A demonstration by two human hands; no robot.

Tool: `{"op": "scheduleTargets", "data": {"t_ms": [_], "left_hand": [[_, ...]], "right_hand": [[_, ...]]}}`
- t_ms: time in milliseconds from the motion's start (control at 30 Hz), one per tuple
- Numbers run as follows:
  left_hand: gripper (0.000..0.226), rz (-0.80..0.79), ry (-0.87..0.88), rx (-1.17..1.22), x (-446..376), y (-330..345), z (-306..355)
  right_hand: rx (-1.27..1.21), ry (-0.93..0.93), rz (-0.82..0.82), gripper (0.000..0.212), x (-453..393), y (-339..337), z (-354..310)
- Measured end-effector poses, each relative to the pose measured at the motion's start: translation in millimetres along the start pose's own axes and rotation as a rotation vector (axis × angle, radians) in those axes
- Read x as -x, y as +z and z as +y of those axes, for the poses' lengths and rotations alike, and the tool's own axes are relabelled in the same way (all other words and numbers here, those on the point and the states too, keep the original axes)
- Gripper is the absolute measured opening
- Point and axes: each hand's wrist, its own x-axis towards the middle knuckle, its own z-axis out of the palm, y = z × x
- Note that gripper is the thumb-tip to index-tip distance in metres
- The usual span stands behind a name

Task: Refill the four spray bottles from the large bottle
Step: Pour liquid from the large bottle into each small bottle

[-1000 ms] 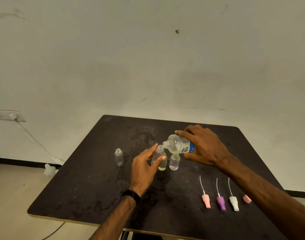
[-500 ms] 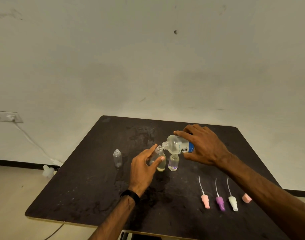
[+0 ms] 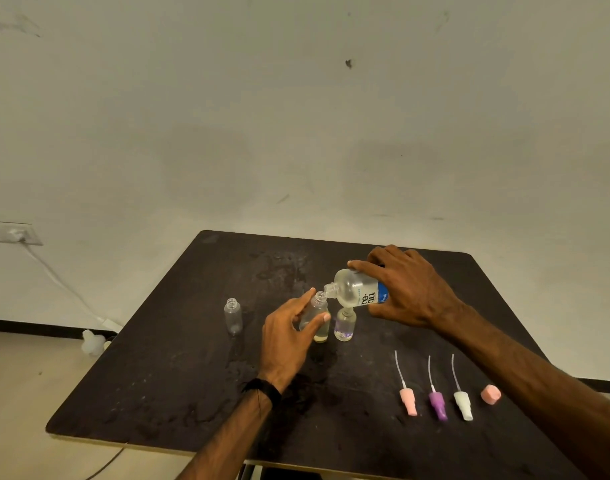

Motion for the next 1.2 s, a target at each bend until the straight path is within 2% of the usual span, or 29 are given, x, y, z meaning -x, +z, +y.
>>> {"op": "scheduleTargets", "data": {"t_ms": [1200], "left_hand": [[0.053,0.018,0.002,0.002,0.0,-3.5,-1.4]], "right_hand": [[0.045,-0.013,-0.012,0.082,-7.1,-5.0,-3.5]]}}
